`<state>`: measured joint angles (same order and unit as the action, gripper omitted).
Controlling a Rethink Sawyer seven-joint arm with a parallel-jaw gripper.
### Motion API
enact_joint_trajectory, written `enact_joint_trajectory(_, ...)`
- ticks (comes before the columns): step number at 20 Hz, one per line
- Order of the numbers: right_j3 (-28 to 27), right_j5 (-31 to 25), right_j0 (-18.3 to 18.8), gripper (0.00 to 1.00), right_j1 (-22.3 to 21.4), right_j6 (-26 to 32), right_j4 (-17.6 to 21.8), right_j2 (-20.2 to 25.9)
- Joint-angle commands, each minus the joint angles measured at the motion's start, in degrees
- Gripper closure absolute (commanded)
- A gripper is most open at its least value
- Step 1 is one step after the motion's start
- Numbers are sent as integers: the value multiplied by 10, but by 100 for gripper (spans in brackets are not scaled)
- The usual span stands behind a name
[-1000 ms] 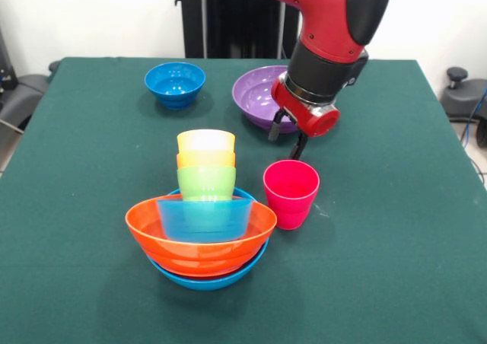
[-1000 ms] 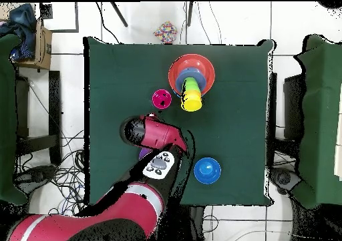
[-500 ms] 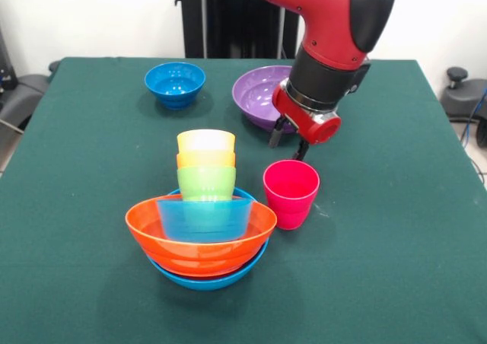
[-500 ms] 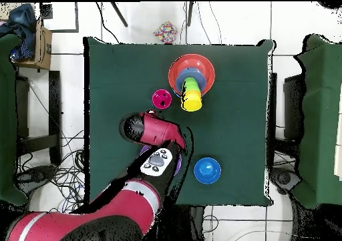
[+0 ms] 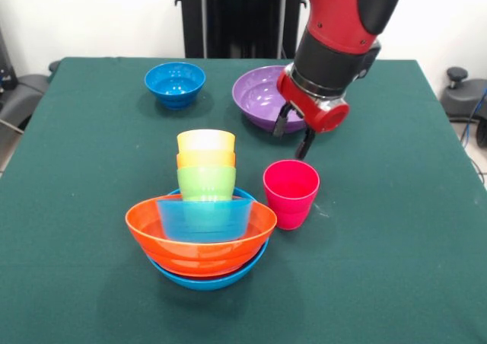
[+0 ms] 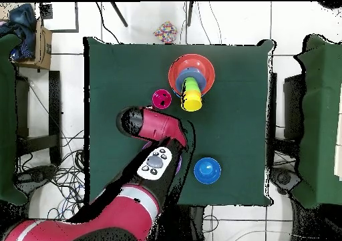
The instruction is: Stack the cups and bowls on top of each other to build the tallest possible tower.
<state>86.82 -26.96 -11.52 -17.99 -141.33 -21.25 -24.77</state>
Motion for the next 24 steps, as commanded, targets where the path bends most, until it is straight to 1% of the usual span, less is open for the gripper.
enact_joint_trajectory(1, -73, -116, -3, 0, -18, -101, -18, 25)
enact_joint_trajectory(5, -96, -127, 0, 0, -8, -113, -24, 22)
enact_joint_trajectory(8, -112, -124, 1, 0, -1, -117, -26, 15)
enact_joint_trajectory(12, -124, -86, 1, 0, 19, -131, -40, 8)
enact_joint_trajectory(16, -134, -98, -11, 0, 29, -153, -48, -20)
enact_joint_trajectory(21, -131, -72, -10, 0, 51, -146, -59, -25)
enact_joint_trajectory(24, -127, -78, -4, 0, 50, -121, -54, -18)
